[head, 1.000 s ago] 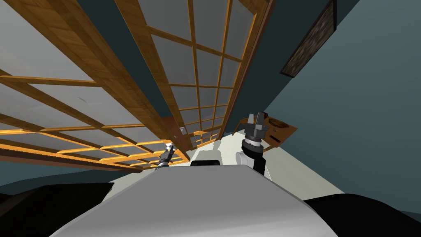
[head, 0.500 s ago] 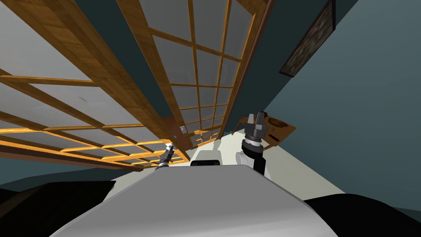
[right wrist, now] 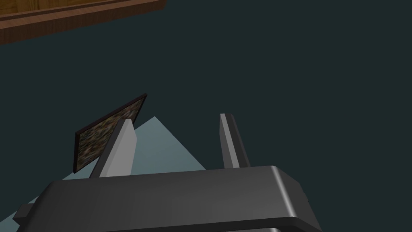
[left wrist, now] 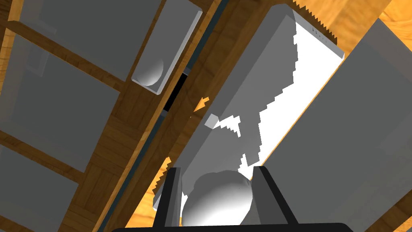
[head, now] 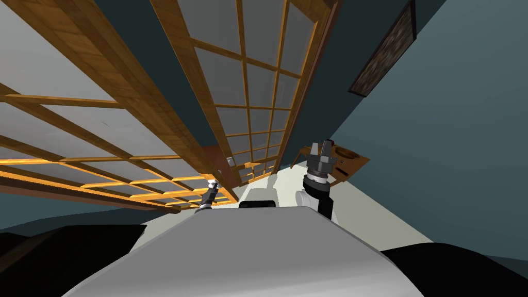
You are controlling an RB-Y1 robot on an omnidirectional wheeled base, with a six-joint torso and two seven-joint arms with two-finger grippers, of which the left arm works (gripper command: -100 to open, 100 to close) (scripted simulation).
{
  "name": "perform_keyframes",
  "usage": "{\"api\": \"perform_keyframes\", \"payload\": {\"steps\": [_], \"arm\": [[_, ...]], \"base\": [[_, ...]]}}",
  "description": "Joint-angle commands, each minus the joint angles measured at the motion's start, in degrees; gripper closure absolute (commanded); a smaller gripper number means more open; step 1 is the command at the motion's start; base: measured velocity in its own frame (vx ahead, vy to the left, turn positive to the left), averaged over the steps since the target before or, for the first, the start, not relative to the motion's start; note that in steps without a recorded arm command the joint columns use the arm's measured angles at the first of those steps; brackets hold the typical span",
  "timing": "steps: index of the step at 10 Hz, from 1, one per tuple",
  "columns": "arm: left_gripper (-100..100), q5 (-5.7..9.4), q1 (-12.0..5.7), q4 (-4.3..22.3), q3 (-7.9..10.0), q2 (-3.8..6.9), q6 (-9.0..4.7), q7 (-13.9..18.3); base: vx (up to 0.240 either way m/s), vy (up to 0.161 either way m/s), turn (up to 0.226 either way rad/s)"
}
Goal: Pull the door open
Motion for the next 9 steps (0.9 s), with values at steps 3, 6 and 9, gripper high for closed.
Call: {"api": "perform_keyframes", "payload": {"steps": [3,6,9], "arm": [[100,0.89,0.17,0.0,-0.17,0.83,0.07,5.3],[100,1.55,0.21,0.1,-0.86,1.18,0.07,9.6],[100,2.23,0.23,0.2,-1.58,1.54,0.08,13.9]], "base": [[-0.025,-0.001,-0.008],[-0.034,0.004,-0.004],[-0.026,-0.002,-0.012]]}}
